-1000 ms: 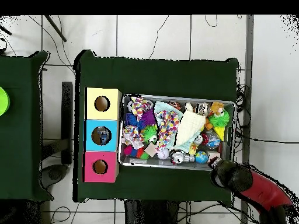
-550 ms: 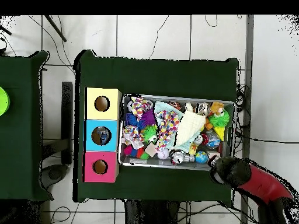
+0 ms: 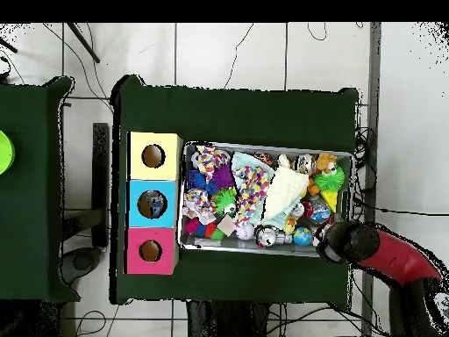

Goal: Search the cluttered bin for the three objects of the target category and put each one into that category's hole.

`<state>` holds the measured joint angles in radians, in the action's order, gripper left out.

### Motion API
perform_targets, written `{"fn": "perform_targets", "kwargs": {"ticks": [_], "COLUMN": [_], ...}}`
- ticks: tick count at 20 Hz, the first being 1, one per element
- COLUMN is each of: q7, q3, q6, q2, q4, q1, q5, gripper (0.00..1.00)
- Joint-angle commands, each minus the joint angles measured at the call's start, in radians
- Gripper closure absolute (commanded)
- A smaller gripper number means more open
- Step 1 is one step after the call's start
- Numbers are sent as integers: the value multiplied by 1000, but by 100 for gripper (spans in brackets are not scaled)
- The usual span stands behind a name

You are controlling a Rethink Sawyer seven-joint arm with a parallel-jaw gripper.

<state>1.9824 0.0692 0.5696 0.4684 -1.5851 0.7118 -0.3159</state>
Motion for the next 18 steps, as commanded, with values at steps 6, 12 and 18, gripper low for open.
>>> {"fn": "perform_targets", "kwargs": {"ticks": [6, 12, 18], "q7": [-26, -38, -62], "q3": [-88, -33, -106], "q6": [57, 161, 62], "q2": [56, 273, 213], "q4": [63, -52, -25], "q1": [-16, -59, -14], "q5": [4, 14, -3], "gripper": [0, 0, 0]}}
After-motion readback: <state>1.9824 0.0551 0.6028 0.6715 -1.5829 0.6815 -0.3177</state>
